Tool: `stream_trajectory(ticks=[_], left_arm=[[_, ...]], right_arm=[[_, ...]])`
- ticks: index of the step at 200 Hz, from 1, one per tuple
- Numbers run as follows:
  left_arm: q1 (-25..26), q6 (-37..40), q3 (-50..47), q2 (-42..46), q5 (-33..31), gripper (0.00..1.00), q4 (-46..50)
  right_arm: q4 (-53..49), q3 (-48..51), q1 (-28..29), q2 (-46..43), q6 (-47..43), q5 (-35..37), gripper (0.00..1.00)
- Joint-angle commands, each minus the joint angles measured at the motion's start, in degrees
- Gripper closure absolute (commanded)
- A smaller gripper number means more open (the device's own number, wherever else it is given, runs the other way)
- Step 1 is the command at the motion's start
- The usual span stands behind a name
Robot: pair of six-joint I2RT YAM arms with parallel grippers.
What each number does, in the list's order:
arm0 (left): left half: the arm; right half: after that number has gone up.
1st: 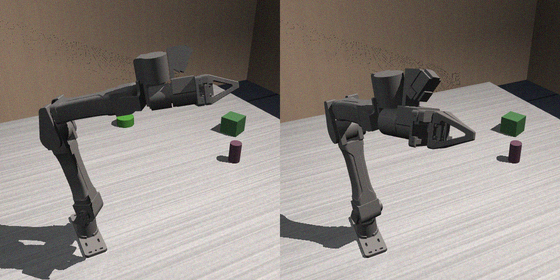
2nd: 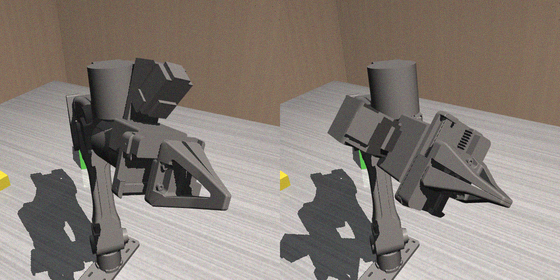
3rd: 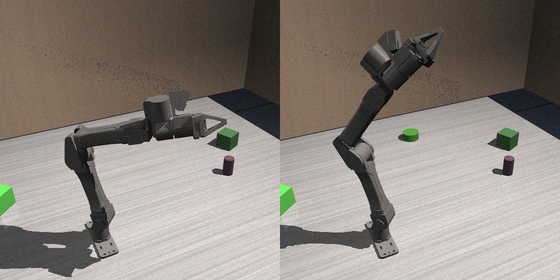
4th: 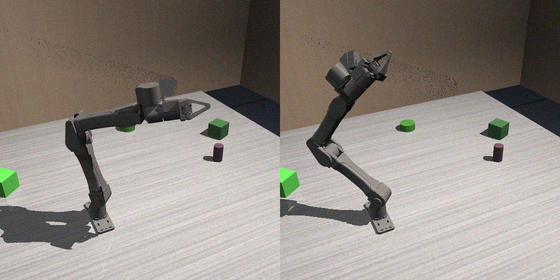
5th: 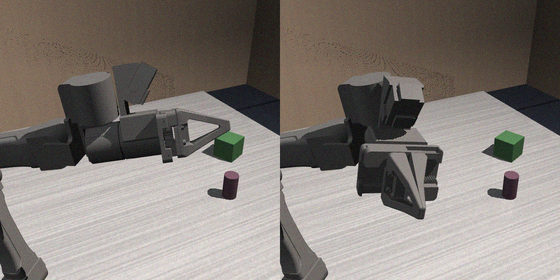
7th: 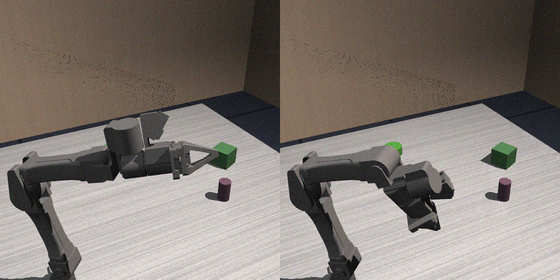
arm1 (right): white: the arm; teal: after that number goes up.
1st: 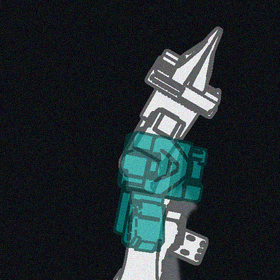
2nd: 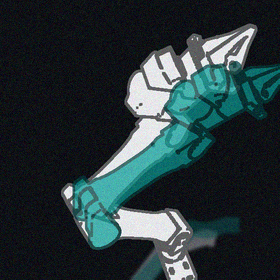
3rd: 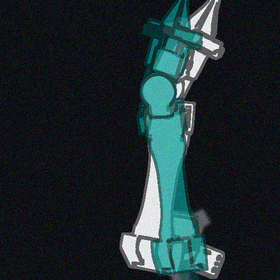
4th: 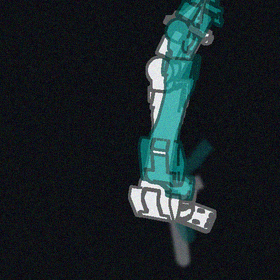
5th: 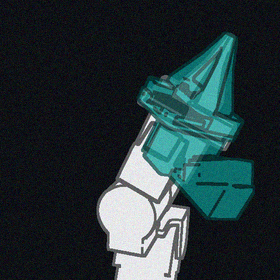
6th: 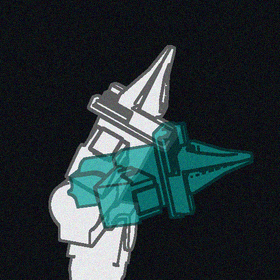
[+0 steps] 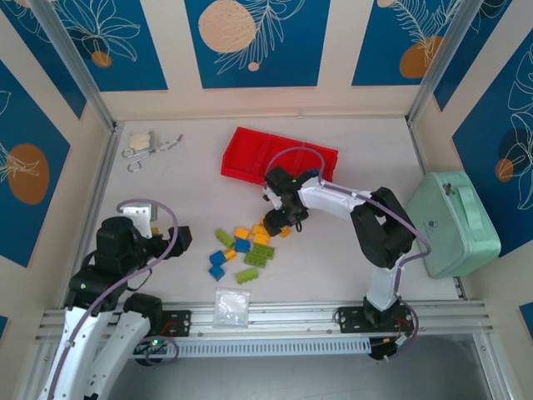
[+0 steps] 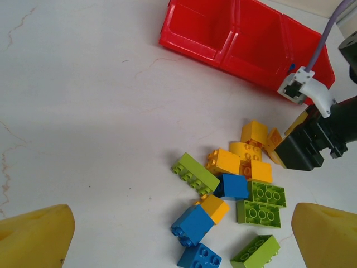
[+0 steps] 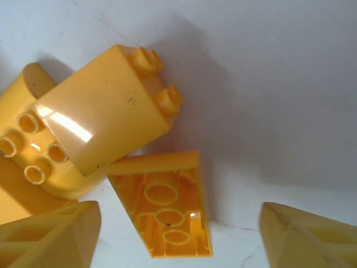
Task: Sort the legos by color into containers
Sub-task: Pick up the lego from the center of the table, then place the lego in the container.
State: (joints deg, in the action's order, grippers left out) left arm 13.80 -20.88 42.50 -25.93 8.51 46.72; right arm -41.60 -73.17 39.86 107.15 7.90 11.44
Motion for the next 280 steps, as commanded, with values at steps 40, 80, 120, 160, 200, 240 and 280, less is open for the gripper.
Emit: stream_trajectory(ticks=[40,80,120,160,200,240,280], left_arm=[[0.1,0.5,-0.2,0.7,-0.6,0.01,-0.3],[0.1,0.5,-0.2,0.7,-0.8,0.01,-0.3],[0.1,0.5,-0.2,0.8,-1.0,0.01,-0.3],[0.1,0.5,-0.3,0.8,-1.3,0.01,-0.4],[0.1,0.4,-0.2,0.8,-2.0,0.01,-0.4],[0.1,0.2,-0.1,0.8,-2.8,0.01,0.0],[0.1,-0.1,0.0,1.0,-4.7,0.01,0.3]], right_arm=[[-2.5,-2.5,2.1,4.3,-1.3,3.2,0.51],[-5.0,-3.8,2.1,3.2,-1.2,4.6,0.76],[-6.5,-5.4,0.4,-3.0,0.9,0.9,0.83],[-3.1,-9.8,-6.0,-9.0,9.6,-4.2,0.84],[9.3,-10.0,-12.7,-7.4,24.3,-10.3,0.88],[10.8,-20.4,-13.3,3.0,24.5,-10.3,0.88],[10.2,-28.7,-14.2,10.4,23.7,-10.1,0.88]])
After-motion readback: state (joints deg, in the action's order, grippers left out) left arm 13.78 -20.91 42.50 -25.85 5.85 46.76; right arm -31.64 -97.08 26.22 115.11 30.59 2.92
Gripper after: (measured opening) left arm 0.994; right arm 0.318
